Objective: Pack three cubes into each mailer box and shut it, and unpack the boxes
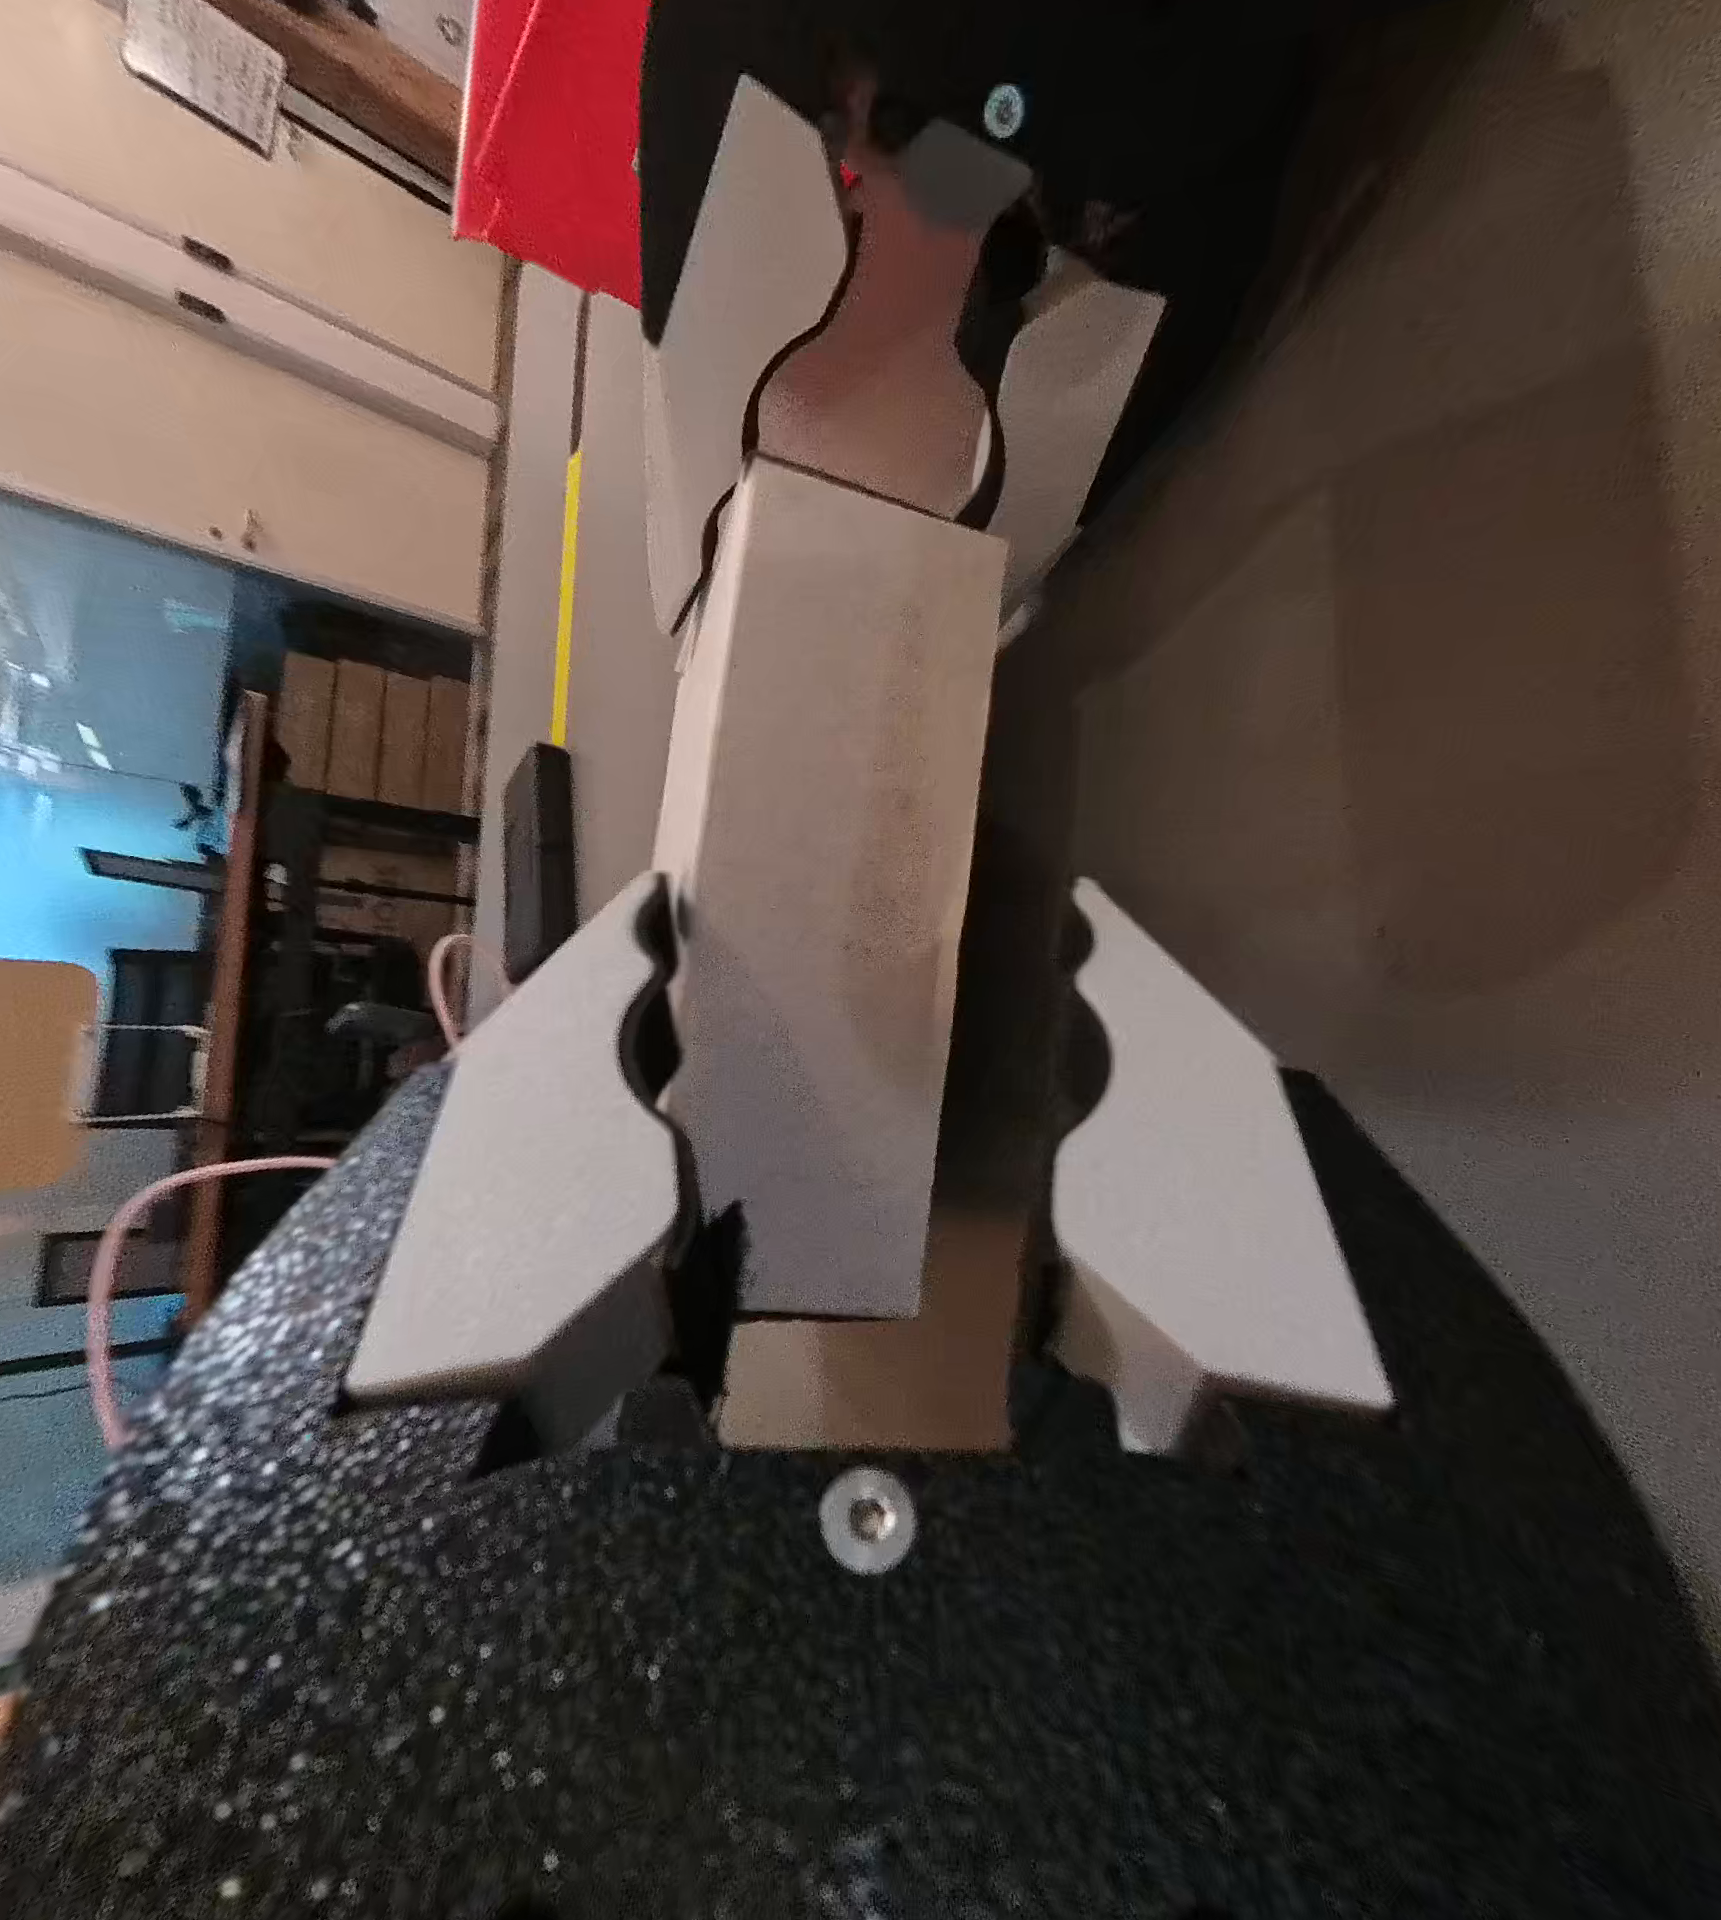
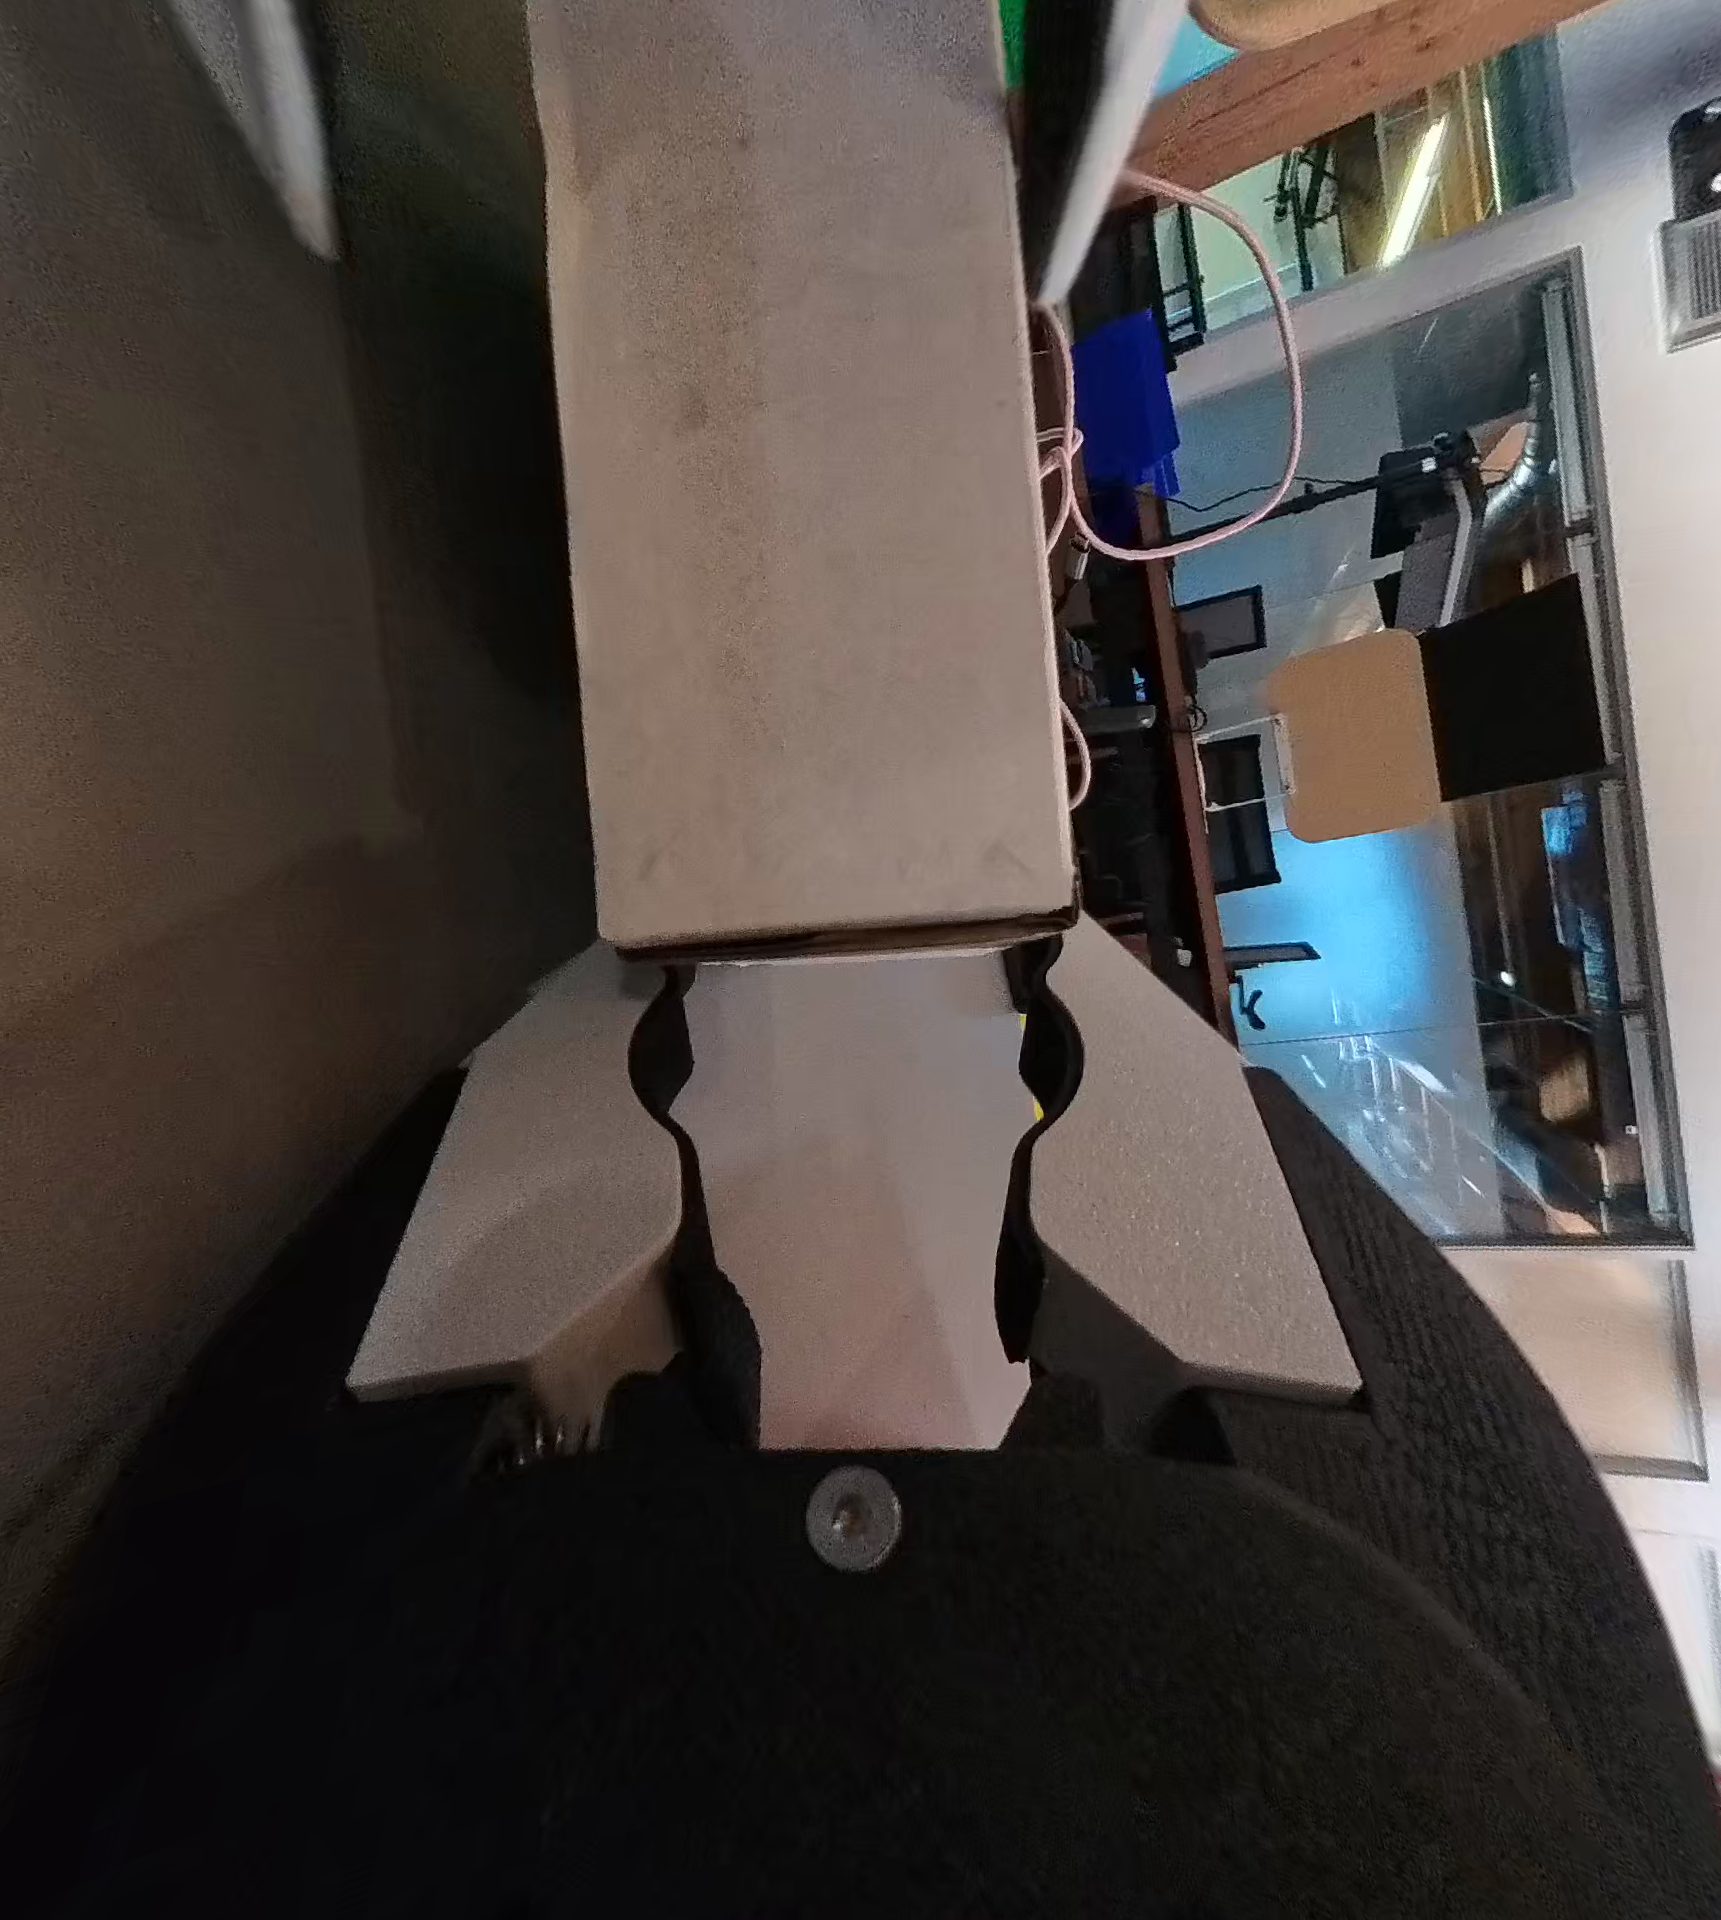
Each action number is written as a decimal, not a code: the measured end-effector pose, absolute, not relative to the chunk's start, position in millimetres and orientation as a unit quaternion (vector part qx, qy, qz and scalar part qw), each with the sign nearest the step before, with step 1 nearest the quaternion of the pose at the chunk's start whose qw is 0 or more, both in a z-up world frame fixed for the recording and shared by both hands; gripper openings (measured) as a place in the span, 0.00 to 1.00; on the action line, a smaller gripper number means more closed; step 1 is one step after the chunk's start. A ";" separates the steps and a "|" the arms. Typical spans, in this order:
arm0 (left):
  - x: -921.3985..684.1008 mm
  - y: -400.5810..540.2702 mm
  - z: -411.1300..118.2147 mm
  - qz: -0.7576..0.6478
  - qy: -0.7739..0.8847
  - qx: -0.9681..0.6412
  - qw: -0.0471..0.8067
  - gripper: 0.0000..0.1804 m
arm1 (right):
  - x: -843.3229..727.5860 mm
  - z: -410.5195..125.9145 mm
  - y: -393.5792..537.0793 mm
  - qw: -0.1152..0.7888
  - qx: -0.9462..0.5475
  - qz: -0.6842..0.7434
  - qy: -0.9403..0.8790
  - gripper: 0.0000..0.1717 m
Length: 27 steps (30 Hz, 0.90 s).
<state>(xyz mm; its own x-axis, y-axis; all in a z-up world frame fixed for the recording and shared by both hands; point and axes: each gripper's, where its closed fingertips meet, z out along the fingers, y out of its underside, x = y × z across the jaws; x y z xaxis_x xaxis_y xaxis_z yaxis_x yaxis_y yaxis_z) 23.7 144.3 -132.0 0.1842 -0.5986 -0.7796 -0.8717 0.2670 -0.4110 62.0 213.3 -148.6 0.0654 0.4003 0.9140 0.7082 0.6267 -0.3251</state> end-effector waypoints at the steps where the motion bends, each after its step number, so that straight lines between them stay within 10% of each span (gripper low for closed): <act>1: 22.5 146.2 -129.9 0.159 0.626 -0.578 0.499 0.33 | 62.1 -148.9 212.8 0.601 -0.412 -0.128 -0.673 0.36; 27: 20.7 145.2 -126.4 0.092 0.592 -0.634 0.489 0.29 | 62.1 -147.3 210.7 0.601 -0.402 -0.134 -0.678 0.36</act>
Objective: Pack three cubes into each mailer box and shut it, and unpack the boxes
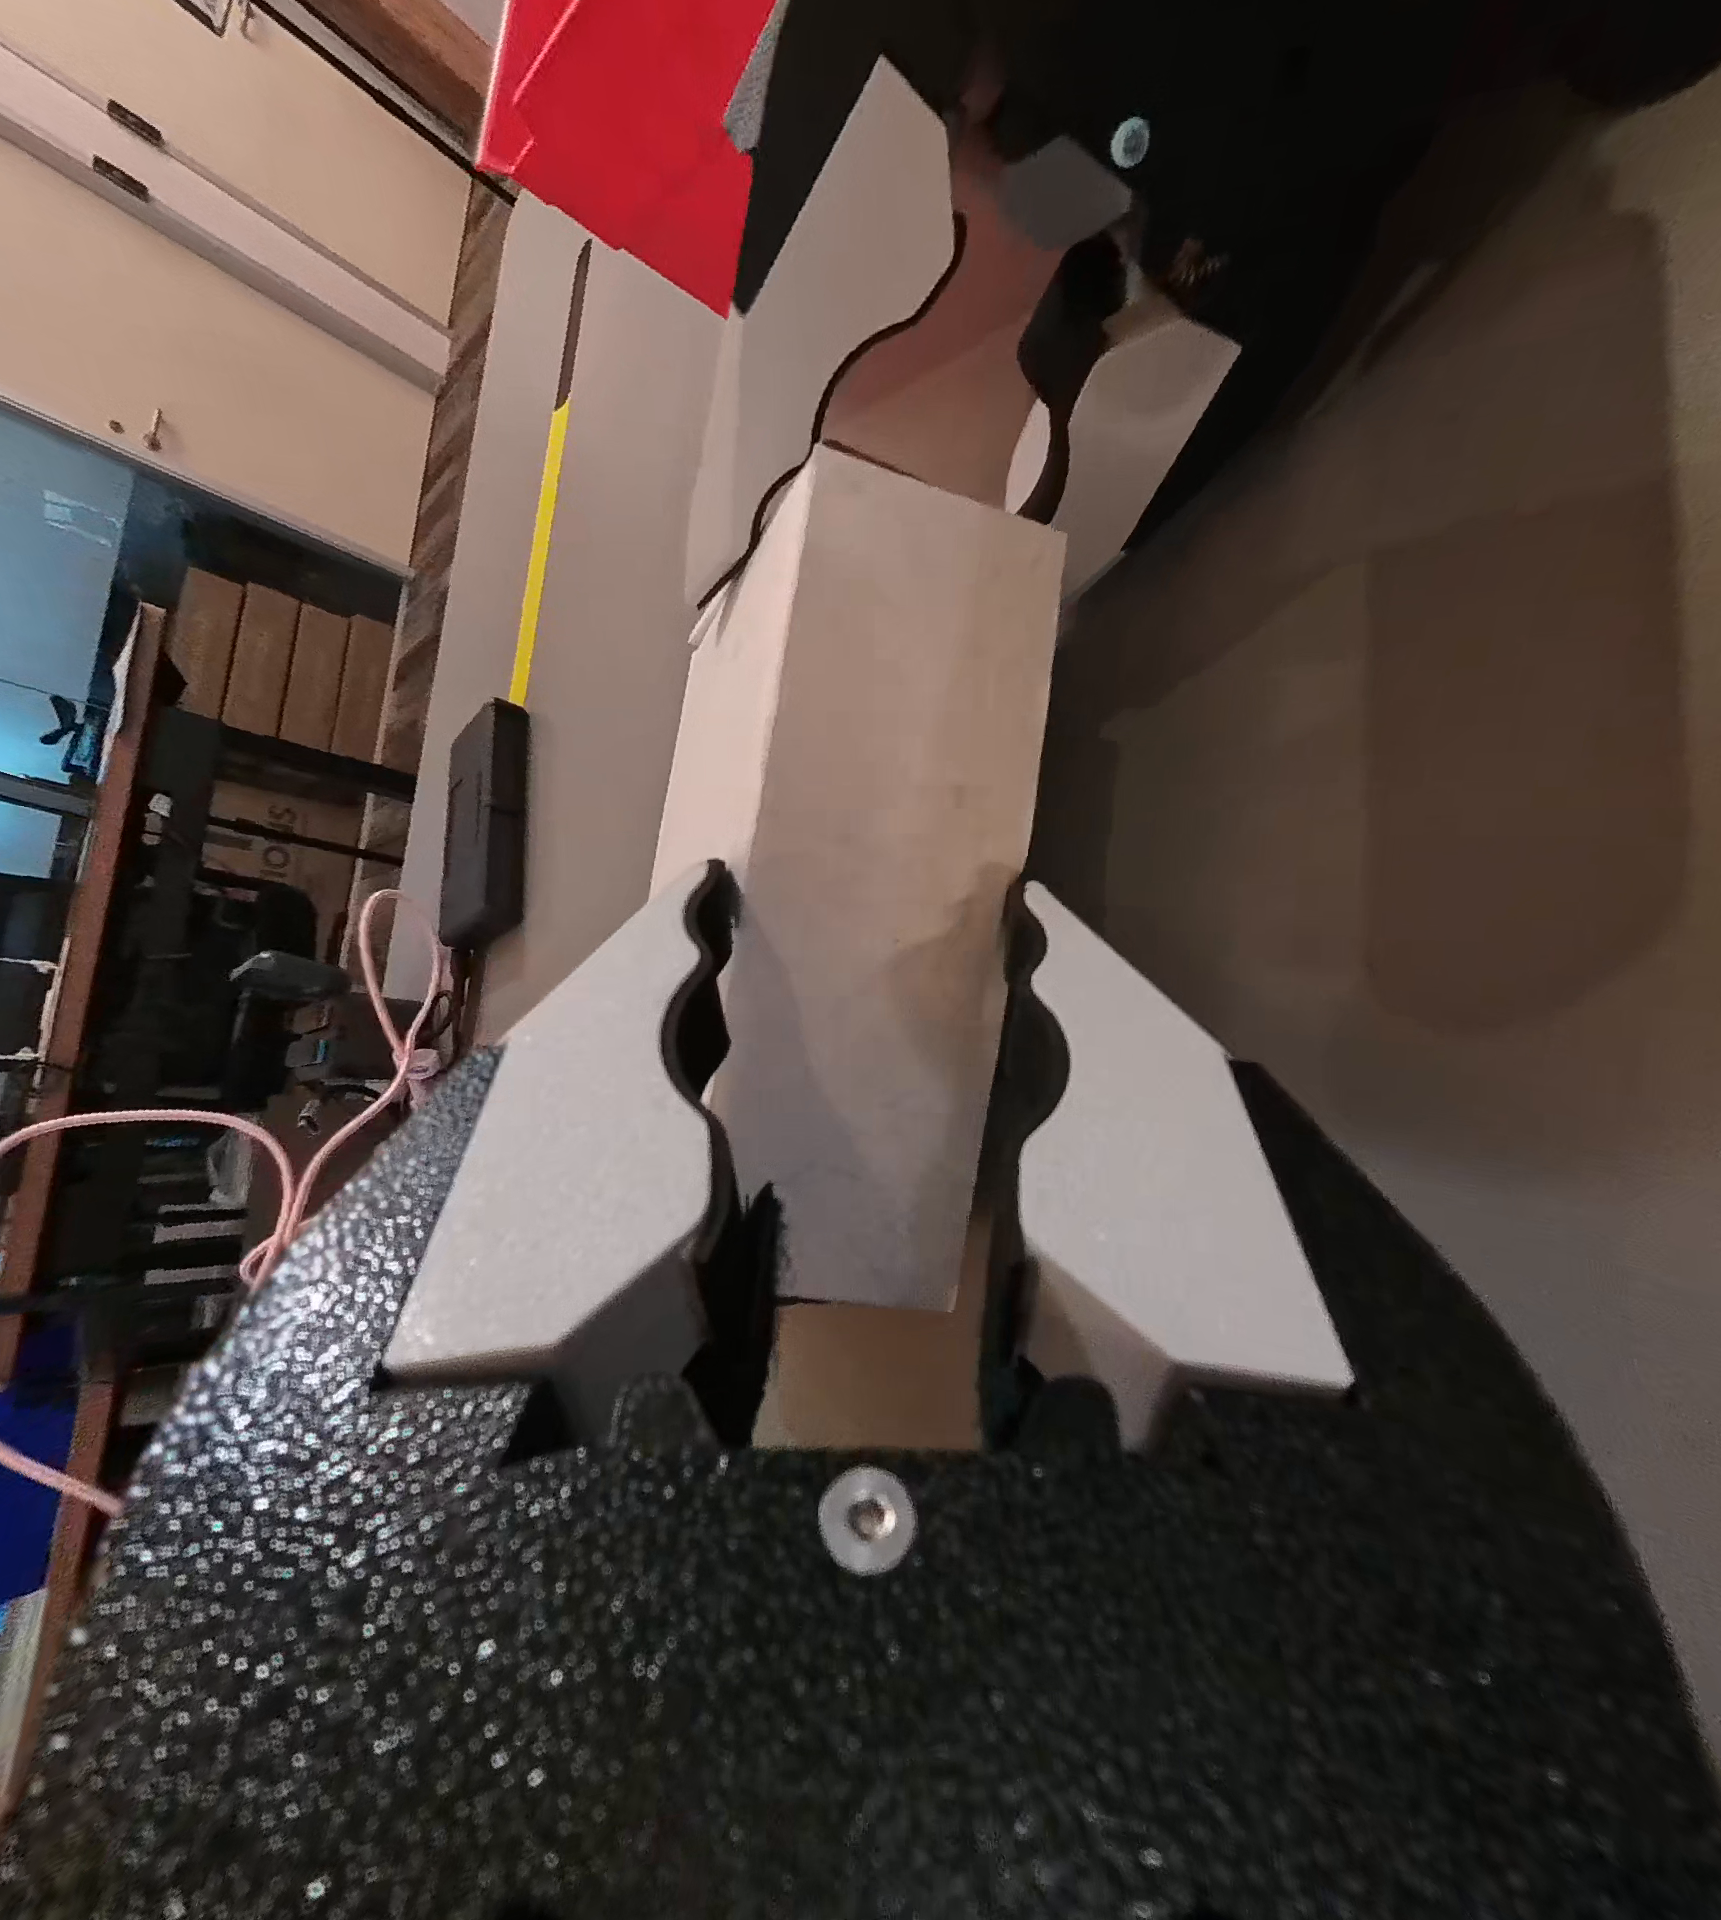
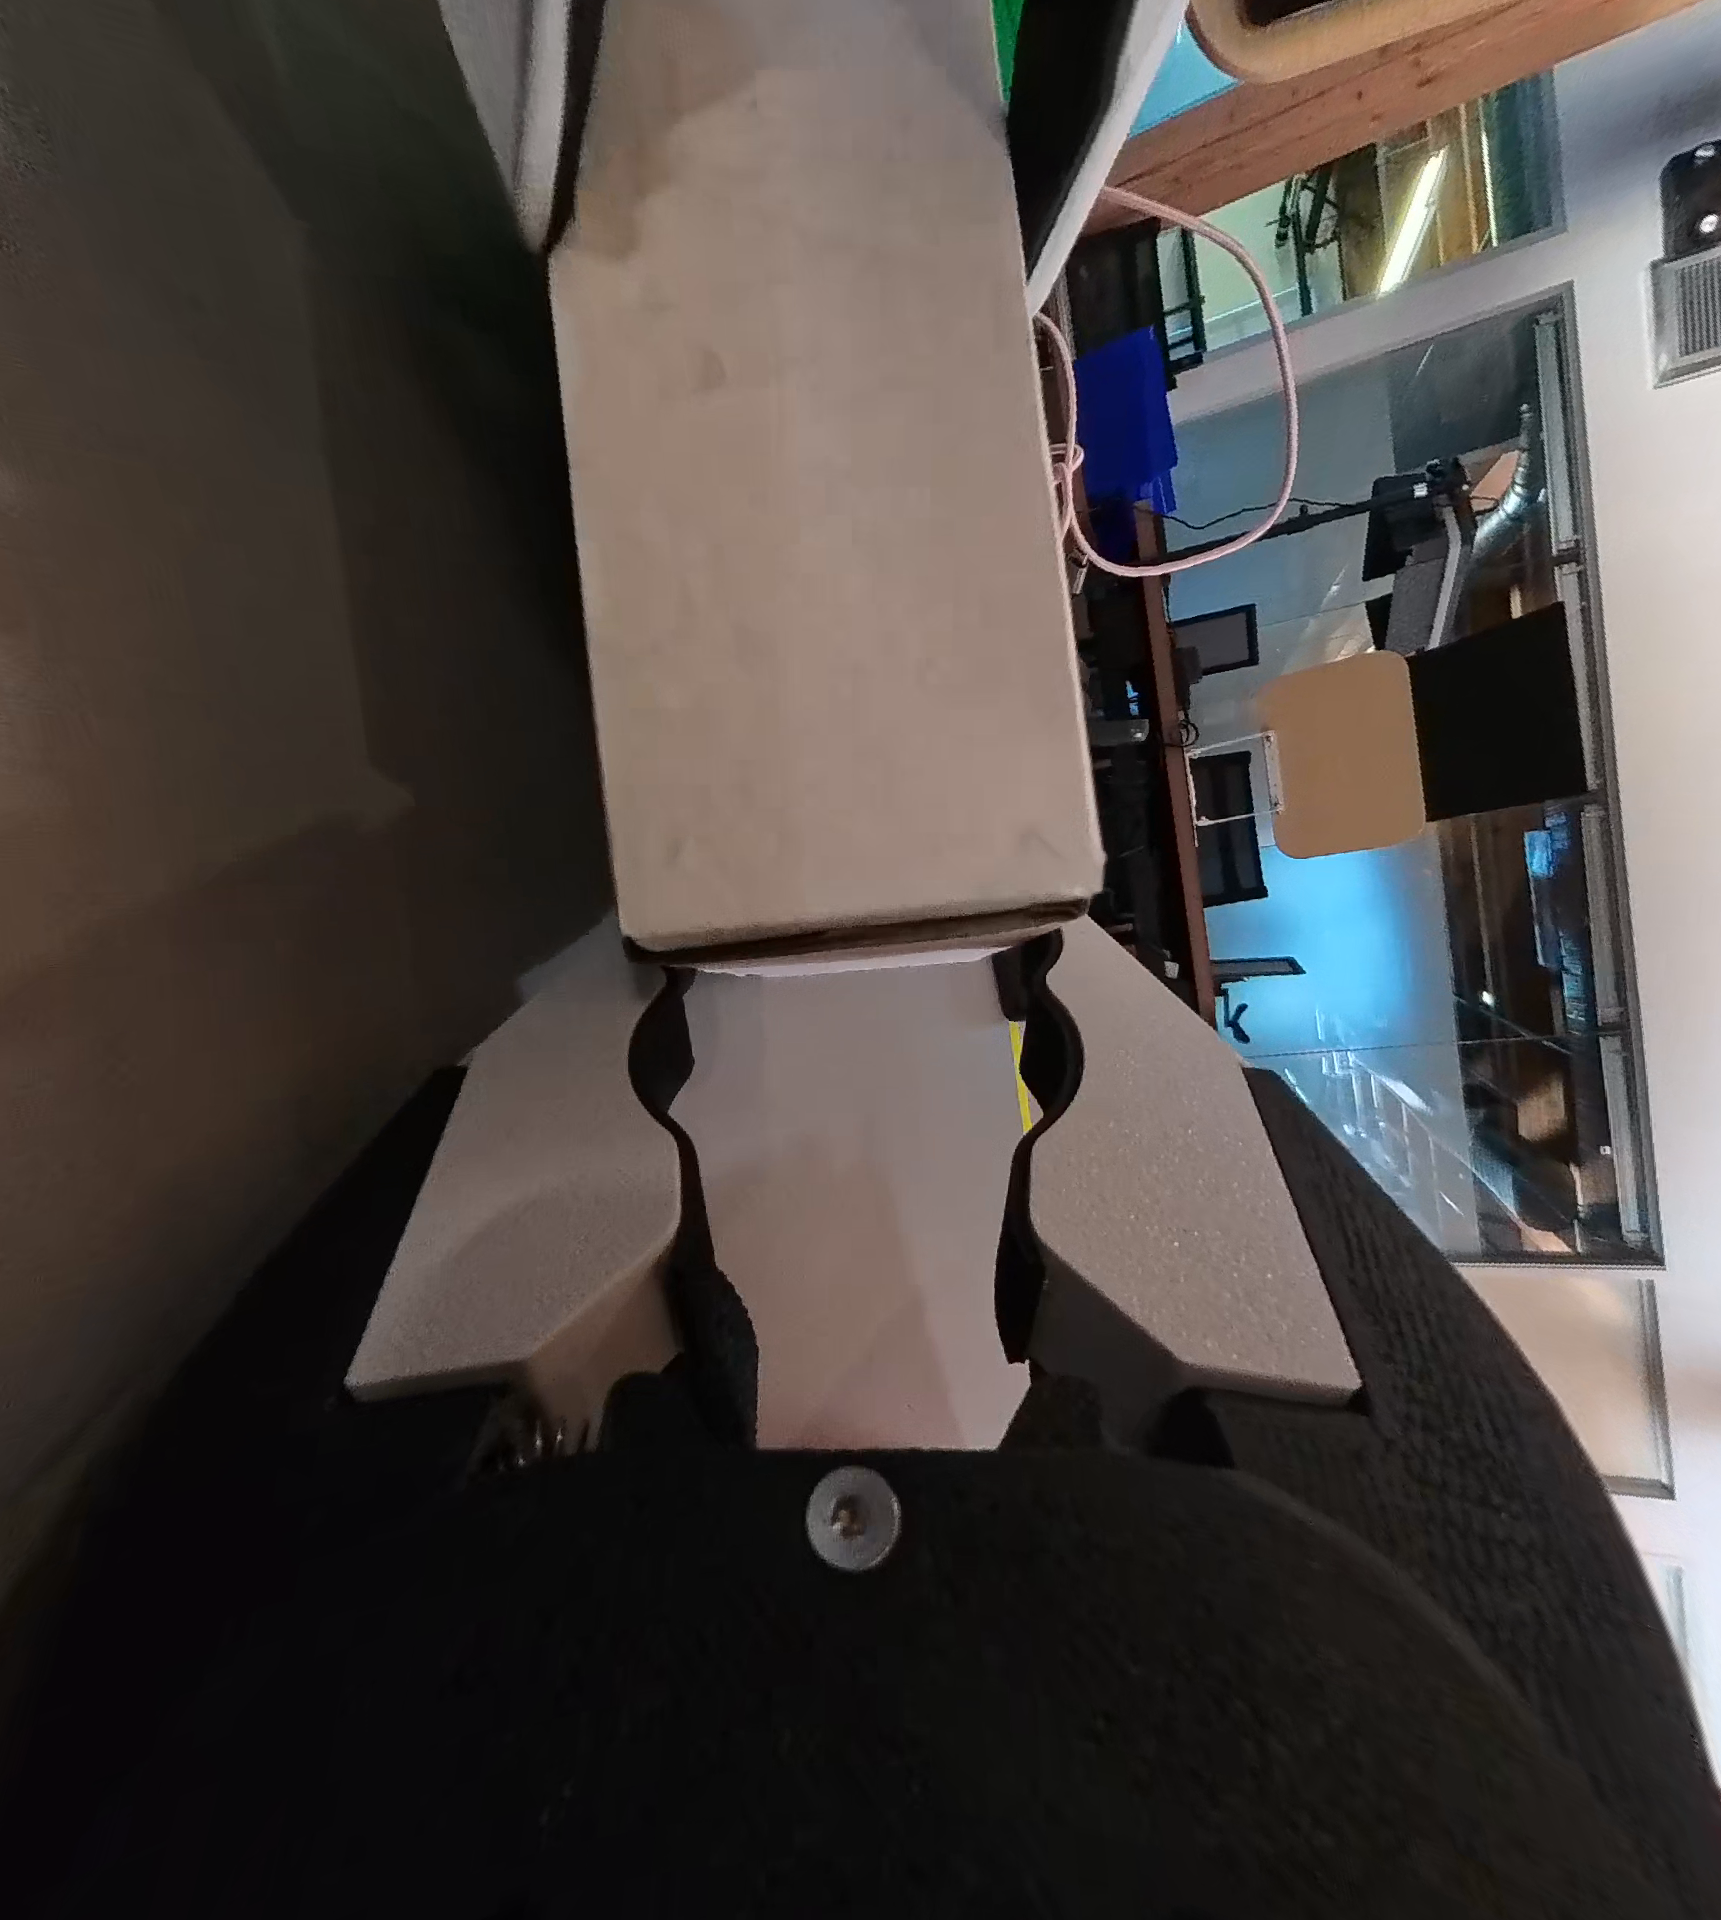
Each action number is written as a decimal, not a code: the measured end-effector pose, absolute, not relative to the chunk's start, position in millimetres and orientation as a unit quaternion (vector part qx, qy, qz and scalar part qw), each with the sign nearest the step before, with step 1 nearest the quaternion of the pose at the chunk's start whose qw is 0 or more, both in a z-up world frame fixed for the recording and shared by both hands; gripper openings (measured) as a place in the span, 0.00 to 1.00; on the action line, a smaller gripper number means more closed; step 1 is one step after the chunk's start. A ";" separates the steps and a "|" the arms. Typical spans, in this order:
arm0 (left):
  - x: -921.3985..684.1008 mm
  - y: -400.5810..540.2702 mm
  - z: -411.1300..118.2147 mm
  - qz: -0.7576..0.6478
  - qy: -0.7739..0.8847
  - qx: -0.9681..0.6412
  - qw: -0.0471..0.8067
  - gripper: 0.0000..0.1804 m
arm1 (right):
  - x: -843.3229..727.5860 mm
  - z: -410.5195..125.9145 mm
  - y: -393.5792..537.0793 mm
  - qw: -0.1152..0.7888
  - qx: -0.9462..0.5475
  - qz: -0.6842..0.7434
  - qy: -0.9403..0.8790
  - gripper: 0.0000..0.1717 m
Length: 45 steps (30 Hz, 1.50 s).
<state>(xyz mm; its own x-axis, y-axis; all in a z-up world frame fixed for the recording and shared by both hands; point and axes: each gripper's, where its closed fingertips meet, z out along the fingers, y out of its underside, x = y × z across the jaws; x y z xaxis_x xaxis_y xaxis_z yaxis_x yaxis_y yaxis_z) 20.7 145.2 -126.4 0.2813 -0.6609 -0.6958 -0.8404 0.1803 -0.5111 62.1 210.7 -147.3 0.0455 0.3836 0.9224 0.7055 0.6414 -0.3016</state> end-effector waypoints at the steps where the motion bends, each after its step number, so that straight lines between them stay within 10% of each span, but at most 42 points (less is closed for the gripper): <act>1: 20.8 145.0 -126.4 0.089 0.591 -0.635 0.489 0.29 | 62.1 -147.3 210.7 0.601 -0.402 -0.134 -0.678 0.36; 25: 12.4 154.7 -127.7 0.245 0.635 -0.552 0.482 0.31 | 59.4 -145.8 208.4 0.603 -0.417 -0.113 -0.671 0.36; 45: 27.6 131.0 -125.5 -0.001 0.553 -0.706 0.442 0.31 | 65.0 -150.1 210.9 0.589 -0.392 -0.153 -0.690 0.37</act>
<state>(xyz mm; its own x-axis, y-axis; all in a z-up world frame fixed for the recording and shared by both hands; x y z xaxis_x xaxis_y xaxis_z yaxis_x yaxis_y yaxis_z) 27.6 131.0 -125.5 0.3880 -0.7814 -0.4887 -0.7804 0.0036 -0.6253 65.0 210.9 -150.1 0.0002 0.3601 0.9329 0.7212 0.6462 -0.2496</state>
